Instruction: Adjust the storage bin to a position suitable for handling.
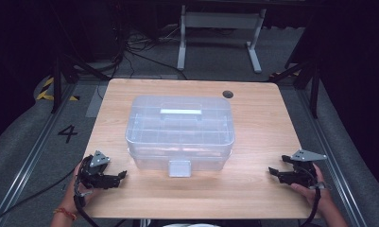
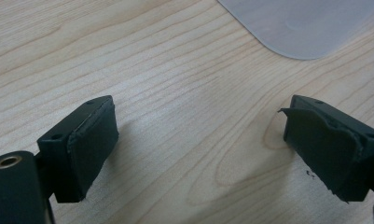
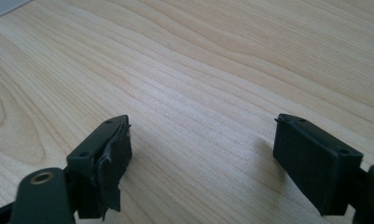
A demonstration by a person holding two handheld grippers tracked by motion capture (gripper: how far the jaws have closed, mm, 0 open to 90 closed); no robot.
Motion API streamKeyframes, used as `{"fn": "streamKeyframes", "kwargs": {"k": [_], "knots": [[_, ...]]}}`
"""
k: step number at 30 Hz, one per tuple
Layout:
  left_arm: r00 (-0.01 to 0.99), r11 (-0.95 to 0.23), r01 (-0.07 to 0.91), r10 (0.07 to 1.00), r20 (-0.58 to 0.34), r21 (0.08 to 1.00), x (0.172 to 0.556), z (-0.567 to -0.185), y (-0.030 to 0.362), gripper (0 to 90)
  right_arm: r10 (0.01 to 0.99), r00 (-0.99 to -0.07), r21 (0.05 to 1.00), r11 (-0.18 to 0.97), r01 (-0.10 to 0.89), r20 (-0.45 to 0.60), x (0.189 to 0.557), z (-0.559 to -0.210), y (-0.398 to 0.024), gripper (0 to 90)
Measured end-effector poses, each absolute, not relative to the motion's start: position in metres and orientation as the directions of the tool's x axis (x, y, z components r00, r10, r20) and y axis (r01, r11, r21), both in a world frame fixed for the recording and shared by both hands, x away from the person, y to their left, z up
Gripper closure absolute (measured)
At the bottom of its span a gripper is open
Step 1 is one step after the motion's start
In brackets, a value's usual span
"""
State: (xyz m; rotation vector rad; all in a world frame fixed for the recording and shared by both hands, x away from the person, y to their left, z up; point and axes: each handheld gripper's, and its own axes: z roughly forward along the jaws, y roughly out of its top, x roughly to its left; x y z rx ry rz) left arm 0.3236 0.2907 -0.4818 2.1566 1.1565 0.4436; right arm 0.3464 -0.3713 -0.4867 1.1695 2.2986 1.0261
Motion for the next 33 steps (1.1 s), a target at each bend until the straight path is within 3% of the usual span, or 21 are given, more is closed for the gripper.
{"fn": "streamKeyframes", "kwargs": {"k": [27, 33], "knots": [[0.571, -0.417, 0.607, 0.821, -0.007, 0.677, 0.3217, -0.4817, 0.2996, 10.0, 0.804, -0.593, 0.742, 0.414, 0.526, -0.028, 0.3449, -0.486, -0.3687, 17.1], [0.569, -0.415, 0.607, 0.822, -0.007, 0.678, 0.3227, -0.4818, 0.2997, 10.0, 0.811, -0.583, 0.751, 0.419, 0.51, -0.056, 0.3432, -0.4827, -0.3709, 23.9]]}}
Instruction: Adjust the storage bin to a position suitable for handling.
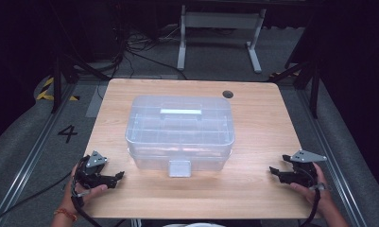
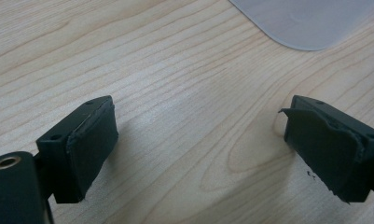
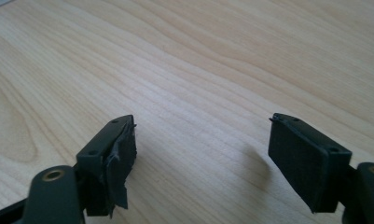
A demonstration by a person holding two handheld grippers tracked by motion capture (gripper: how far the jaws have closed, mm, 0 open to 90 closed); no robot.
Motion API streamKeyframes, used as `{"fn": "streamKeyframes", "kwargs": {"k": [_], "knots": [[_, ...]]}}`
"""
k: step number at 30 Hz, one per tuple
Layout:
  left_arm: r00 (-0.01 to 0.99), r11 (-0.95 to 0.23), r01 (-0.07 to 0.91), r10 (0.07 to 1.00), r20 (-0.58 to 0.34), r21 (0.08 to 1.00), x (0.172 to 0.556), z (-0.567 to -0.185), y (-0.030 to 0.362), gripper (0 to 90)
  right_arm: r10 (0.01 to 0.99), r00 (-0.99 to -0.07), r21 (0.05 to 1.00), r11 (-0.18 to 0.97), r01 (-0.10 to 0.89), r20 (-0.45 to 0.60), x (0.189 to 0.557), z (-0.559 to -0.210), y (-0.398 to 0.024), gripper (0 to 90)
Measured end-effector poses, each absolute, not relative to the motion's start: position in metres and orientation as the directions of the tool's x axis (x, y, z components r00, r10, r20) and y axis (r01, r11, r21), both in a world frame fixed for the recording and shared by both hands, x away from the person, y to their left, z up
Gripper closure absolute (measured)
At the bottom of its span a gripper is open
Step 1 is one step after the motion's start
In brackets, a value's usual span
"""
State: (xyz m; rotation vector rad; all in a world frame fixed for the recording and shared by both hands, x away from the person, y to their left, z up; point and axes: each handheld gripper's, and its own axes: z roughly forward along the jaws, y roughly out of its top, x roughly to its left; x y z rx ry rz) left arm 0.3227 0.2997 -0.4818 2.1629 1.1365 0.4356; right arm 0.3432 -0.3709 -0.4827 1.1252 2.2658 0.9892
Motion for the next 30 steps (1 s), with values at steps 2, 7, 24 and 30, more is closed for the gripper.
{"fn": "streamKeyframes", "kwargs": {"k": [2, 7, 24, 30], "knots": [[0.569, -0.414, 0.607, 0.822, -0.008, 0.678, 0.323, -0.482, 0.3, 10.0, 0.808, -0.587, 0.76, 0.411, 0.503, -0.048, 0.343, -0.481, -0.373, 24.0], [0.57, -0.416, 0.606, 0.822, -0.005, 0.677, 0.323, -0.482, 0.3, 10.0, 0.804, -0.594, 0.798, 0.381, 0.467, -0.036, 0.343, -0.465, -0.375, 26.2], [0.57, -0.415, 0.607, 0.822, -0.007, 0.678, 0.323, -0.482, 0.3, 10.0, 0.742, -0.665, 0.84, 0.416, 0.347, -0.093, 0.345, -0.411, -0.333, 28.5], [0.569, -0.414, 0.607, 0.822, -0.007, 0.678, 0.323, -0.482, 0.3, 10.0, 0.728, -0.678, 0.85, 0.418, 0.319, -0.103, 0.351, -0.396, -0.321, 30.0]]}}
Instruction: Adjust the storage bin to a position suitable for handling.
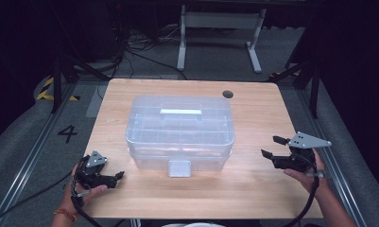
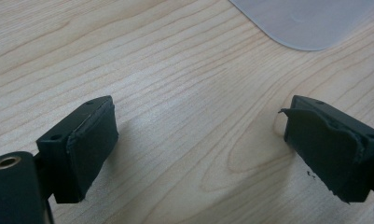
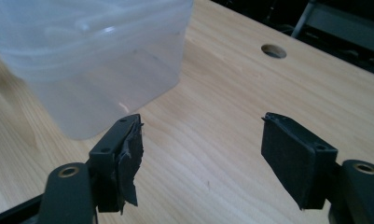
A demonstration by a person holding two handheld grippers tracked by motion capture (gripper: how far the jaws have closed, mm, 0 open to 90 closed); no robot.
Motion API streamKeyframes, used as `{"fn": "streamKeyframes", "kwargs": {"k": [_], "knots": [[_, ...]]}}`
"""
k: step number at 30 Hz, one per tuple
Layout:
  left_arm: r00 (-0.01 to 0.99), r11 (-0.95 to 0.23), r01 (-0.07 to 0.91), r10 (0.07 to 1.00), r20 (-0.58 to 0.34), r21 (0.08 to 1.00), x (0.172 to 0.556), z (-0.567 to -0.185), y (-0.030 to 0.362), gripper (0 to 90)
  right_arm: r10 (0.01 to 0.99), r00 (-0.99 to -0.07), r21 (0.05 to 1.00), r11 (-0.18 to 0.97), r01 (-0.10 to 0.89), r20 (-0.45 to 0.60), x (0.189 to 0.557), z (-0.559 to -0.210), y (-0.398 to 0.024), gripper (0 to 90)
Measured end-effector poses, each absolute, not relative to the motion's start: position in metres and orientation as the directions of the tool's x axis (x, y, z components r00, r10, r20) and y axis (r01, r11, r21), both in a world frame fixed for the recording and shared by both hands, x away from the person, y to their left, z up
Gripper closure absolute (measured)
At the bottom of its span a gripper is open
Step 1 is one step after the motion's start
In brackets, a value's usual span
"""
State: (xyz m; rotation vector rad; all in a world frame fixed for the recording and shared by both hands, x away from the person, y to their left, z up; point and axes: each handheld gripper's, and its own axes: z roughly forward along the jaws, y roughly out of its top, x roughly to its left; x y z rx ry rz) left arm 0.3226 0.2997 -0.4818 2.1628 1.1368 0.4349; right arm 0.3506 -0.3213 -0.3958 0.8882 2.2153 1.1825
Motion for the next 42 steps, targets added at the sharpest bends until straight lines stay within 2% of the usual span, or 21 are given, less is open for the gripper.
{"fn": "streamKeyframes", "kwargs": {"k": [7, 16, 42], "knots": [[0.569, -0.414, 0.607, 0.822, -0.008, 0.678, 0.323, -0.482, 0.3, 10.0, 0.715, -0.689, 0.889, 0.385, 0.247, -0.118, 0.361, -0.367, -0.308, 33.2], [0.57, -0.415, 0.607, 0.822, -0.007, 0.678, 0.323, -0.482, 0.3, 10.0, 0.672, -0.724, 0.886, 0.418, 0.199, -0.154, 0.374, -0.345, -0.28, 33.6], [0.57, -0.416, 0.607, 0.822, -0.006, 0.677, 0.323, -0.482, 0.3, 10.0, 0.553, -0.815, 0.875, 0.466, 0.129, -0.174, 0.396, -0.315, -0.206, 33.5]]}}
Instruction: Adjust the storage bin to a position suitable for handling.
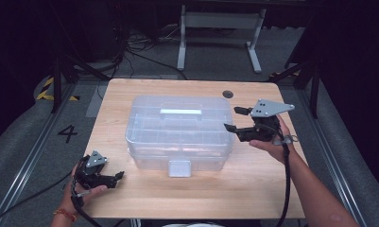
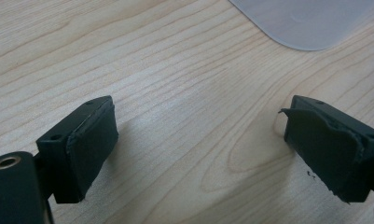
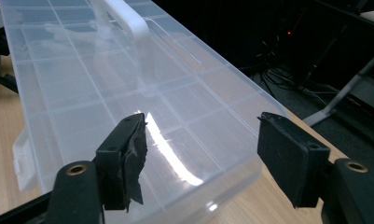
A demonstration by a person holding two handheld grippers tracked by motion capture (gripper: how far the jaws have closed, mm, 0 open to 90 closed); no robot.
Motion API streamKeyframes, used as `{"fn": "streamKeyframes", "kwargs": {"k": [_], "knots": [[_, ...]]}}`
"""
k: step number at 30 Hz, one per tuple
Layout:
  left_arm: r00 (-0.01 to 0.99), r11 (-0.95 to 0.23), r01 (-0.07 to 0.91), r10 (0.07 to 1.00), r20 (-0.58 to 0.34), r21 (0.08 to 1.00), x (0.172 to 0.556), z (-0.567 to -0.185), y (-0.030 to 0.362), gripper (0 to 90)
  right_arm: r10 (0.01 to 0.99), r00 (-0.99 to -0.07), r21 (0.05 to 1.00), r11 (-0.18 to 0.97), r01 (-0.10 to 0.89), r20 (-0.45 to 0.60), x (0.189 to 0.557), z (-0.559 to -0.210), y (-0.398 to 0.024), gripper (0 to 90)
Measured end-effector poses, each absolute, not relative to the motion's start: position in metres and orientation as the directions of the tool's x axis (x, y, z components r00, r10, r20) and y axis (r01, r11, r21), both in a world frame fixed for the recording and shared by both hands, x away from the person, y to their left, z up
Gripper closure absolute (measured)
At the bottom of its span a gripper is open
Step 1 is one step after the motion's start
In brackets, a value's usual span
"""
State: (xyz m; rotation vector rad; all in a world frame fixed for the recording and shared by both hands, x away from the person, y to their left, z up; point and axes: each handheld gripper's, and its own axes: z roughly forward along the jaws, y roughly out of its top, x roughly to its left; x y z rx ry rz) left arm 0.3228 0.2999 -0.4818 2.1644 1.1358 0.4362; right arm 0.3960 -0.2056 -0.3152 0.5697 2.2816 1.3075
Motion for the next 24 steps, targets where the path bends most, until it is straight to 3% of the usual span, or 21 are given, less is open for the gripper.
{"fn": "streamKeyframes", "kwargs": {"k": [24], "knots": [[0.571, -0.417, 0.605, 0.821, -0.006, 0.678, 0.323, -0.482, 0.3, 10.0, 0.46, -0.857, 0.83, 0.553, 0.073, -0.231, 0.409, -0.31, -0.153, 38.9]]}}
